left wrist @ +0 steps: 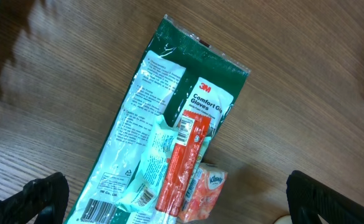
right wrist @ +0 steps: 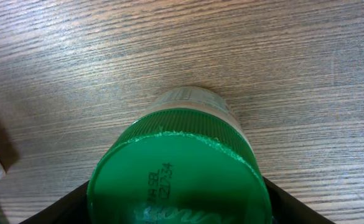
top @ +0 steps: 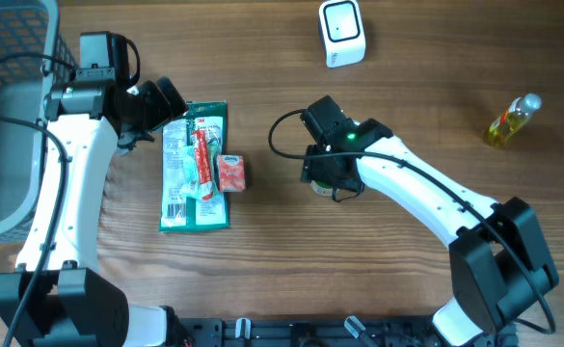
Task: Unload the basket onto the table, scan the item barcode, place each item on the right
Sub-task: 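Lift the jar with the right gripper and turn its label toward the scanner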
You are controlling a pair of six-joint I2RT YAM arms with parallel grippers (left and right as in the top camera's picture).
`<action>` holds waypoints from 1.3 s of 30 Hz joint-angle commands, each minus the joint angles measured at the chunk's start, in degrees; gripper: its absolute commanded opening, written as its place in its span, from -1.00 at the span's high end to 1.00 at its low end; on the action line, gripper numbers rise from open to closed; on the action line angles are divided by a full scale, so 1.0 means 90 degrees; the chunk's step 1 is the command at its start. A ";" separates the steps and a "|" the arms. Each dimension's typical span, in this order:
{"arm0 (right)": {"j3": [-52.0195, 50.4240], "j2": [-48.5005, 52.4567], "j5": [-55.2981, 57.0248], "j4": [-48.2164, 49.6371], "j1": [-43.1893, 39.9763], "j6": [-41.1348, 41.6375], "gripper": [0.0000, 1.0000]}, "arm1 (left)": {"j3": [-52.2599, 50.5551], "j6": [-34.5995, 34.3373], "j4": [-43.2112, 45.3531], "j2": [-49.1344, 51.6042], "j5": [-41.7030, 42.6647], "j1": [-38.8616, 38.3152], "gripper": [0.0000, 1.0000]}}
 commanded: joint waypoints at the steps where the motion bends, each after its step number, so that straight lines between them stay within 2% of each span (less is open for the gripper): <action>1: -0.0061 0.0083 0.0153 0.0066 0.0010 -0.0855 -0.43 | 0.0019 0.0119 0.0002 -0.0005 0.0005 0.0027 -1.00; 3: -0.0061 0.0083 0.0153 0.0058 0.0010 -0.1647 -0.42 | 0.0019 0.0119 0.0002 -0.0005 0.0007 0.0027 -1.00; 6: -0.0061 0.0083 0.0153 0.0070 0.0010 -0.2584 -0.77 | 0.0019 0.0119 0.0002 -0.0005 0.0005 0.0027 -1.00; 8: -0.0061 0.0083 0.0151 0.0163 0.0010 -0.2681 -0.85 | 0.0019 0.0119 0.0002 -0.0005 0.0005 0.0027 -1.00; 9: -0.0058 0.0083 0.0260 0.0328 0.0007 -0.2242 -0.99 | 0.0019 0.0119 0.0002 -0.0005 0.0005 0.0027 -1.00; 10: 0.0046 0.0083 0.0277 0.0335 -0.0017 -0.1690 -0.99 | 0.0019 0.0119 0.0002 -0.0005 0.0005 0.0027 -1.00; 12: 0.0678 0.0083 -0.0250 -0.0177 -0.0177 -0.1707 -0.99 | 0.0019 0.0119 0.0002 -0.0005 0.0005 0.0027 -1.00; 15: 0.1773 0.0083 -0.0299 -0.1341 -0.0330 -0.1707 -0.99 | 0.0019 0.0119 0.0002 -0.0005 0.0005 0.0027 -1.00; 18: 0.1819 0.0197 -0.0287 -0.1671 -0.0313 -0.1481 -1.00 | 0.0019 0.0119 0.0002 -0.0005 0.0005 0.0027 -1.00; 27: 0.1814 0.1515 -0.0338 -0.1894 -0.0192 -0.1535 -0.99 | 0.0019 0.0119 0.0002 -0.0005 0.0005 0.0027 -1.00; 39: 0.1282 0.1644 -0.0328 -0.1168 -0.0192 -0.1525 -0.99 | 0.0019 0.0119 0.0002 -0.0005 0.0005 0.0027 -1.00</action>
